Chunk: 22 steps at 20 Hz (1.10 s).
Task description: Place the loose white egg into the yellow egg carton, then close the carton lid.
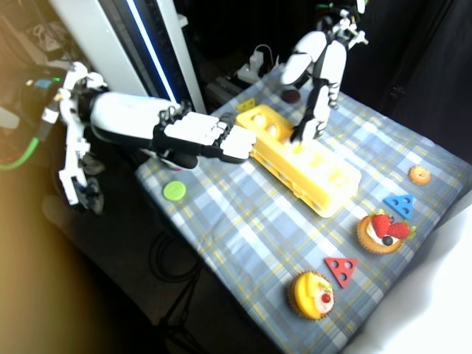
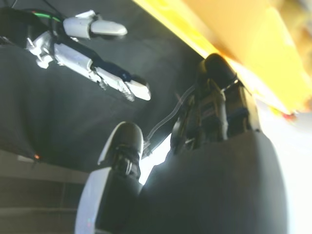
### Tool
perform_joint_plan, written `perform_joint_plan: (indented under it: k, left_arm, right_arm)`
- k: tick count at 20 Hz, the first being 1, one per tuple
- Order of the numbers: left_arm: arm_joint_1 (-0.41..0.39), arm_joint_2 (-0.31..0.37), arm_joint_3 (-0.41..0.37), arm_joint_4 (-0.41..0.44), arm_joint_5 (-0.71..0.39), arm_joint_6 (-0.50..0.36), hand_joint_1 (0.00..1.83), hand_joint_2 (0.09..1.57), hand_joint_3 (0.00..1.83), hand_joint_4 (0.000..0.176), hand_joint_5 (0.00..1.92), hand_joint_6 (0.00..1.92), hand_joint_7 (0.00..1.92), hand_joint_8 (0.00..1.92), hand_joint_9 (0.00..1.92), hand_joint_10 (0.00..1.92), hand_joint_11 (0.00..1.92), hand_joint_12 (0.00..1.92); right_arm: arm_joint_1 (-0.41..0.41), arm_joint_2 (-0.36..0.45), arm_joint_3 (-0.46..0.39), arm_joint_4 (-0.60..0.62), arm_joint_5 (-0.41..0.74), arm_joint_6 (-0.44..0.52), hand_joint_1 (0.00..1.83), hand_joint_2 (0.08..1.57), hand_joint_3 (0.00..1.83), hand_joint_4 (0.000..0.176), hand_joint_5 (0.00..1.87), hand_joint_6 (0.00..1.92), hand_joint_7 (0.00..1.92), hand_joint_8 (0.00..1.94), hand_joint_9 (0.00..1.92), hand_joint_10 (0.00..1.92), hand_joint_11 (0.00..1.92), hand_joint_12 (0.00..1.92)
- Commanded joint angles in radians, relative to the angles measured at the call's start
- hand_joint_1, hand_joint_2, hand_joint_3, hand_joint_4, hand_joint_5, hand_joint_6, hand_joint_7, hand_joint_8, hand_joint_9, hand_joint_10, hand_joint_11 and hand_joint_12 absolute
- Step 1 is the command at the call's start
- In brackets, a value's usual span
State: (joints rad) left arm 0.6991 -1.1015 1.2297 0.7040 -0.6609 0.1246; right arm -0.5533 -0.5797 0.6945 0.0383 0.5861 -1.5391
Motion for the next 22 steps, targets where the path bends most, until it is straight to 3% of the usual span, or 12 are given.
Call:
perform_joint_plan:
  k: [1,8,9,10,13,14,15,16,17,19,20,22]
  left_arm:
    - [-0.009,0.0,0.006,-0.038,-0.07,-0.013,0.3,1.5,0.01,0.0,0.02,0.0,0.05,0.01,0.22,0.0,0.0,1.51]
    - [-0.034,0.109,-0.061,-0.104,-0.143,0.09,0.18,1.53,0.01,0.0,0.01,0.0,0.11,0.03,0.24,0.07,0.0,1.52]
    - [-0.039,0.132,-0.074,-0.112,-0.153,0.11,0.15,1.52,0.0,0.028,0.02,0.01,0.08,0.01,0.18,0.05,0.0,1.55]
    - [-0.042,0.155,-0.09,-0.123,-0.161,0.133,0.13,1.53,0.0,0.038,0.02,0.0,0.08,0.01,0.17,0.05,0.0,1.54]
    - [-0.042,0.236,-0.146,-0.181,-0.182,0.242,0.09,1.54,0.0,0.055,0.05,0.02,0.03,0.0,0.09,0.02,0.0,1.08]
    - [-0.038,0.267,-0.167,-0.21,-0.182,0.301,0.17,1.55,0.0,0.038,0.08,0.03,0.05,0.01,0.09,0.02,0.0,0.95]
    - [-0.032,0.295,-0.186,-0.243,-0.18,0.358,0.22,1.53,0.0,0.006,0.12,0.04,0.08,0.01,0.12,0.04,0.0,0.98]
    - [-0.024,0.315,-0.199,-0.276,-0.178,0.409,0.26,1.52,0.0,0.0,0.14,0.04,0.1,0.01,0.13,0.04,0.0,0.92]
    - [-0.011,0.339,-0.215,-0.333,-0.18,0.478,0.27,1.49,0.0,0.0,0.2,0.06,0.2,0.04,0.22,0.07,0.0,1.13]
    - [0.021,0.379,-0.242,-0.429,-0.205,0.594,0.24,1.48,0.0,0.0,0.16,0.04,0.21,0.03,0.22,0.08,0.0,1.39]
    - [0.047,0.4,-0.258,-0.49,-0.234,0.657,0.23,1.46,0.0,0.0,0.12,0.02,0.15,0.01,0.15,0.05,0.0,1.28]
    - [0.097,0.425,-0.279,-0.581,-0.296,0.735,0.15,1.44,0.0,0.0,0.09,0.0,0.06,0.0,0.04,0.01,0.0,1.01]
  right_arm:
    - [0.007,0.008,-0.001,0.0,0.124,-0.003,0.75,1.36,0.01,0.0,0.0,0.0,0.0,0.0,0.0,0.0,0.0,0.0]
    - [0.007,0.021,-0.009,0.0,0.135,-0.003,0.8,1.36,0.0,0.0,0.0,0.0,0.0,0.0,0.0,0.0,0.0,0.0]
    - [0.007,0.024,-0.011,0.0,0.142,-0.003,0.84,1.35,0.0,0.0,0.0,0.0,0.0,0.0,0.0,0.0,0.0,0.0]
    - [0.007,0.027,-0.013,0.0,0.146,-0.003,0.8,1.35,0.0,0.0,0.0,0.0,0.0,0.0,0.0,0.0,0.0,0.0]
    - [0.005,0.04,-0.022,0.0,0.174,-0.003,0.81,1.33,0.0,0.0,0.0,0.0,0.0,0.0,0.0,0.0,0.01,0.01]
    - [0.001,0.044,-0.026,0.003,0.187,-0.004,0.71,1.35,0.0,0.0,0.0,0.0,0.03,0.01,0.0,0.0,0.0,0.56]
    - [-0.007,0.048,-0.029,0.008,0.2,-0.004,0.64,1.34,0.0,0.039,0.0,0.0,0.03,0.01,0.03,0.03,0.0,1.2]
    - [-0.015,0.05,-0.031,0.014,0.212,-0.006,0.6,1.34,0.0,0.062,0.0,0.0,0.03,0.03,0.01,0.15,0.0,1.55]
    - [-0.026,0.052,-0.033,0.024,0.232,-0.009,0.56,1.33,0.0,0.083,0.0,0.0,0.01,0.02,0.0,0.05,0.0,1.73]
    - [-0.038,0.056,-0.037,0.034,0.259,-0.009,0.54,1.34,0.0,0.075,0.0,0.0,0.0,0.01,0.0,0.0,0.0,1.78]
    - [-0.042,0.057,-0.039,0.039,0.274,-0.009,0.56,1.33,0.0,0.054,0.0,0.0,0.0,0.0,0.0,0.21,0.0,1.74]
    - [-0.048,0.055,-0.042,0.047,0.3,-0.009,0.54,1.34,0.0,0.06,0.0,0.0,0.0,0.0,0.0,0.26,0.0,1.66]
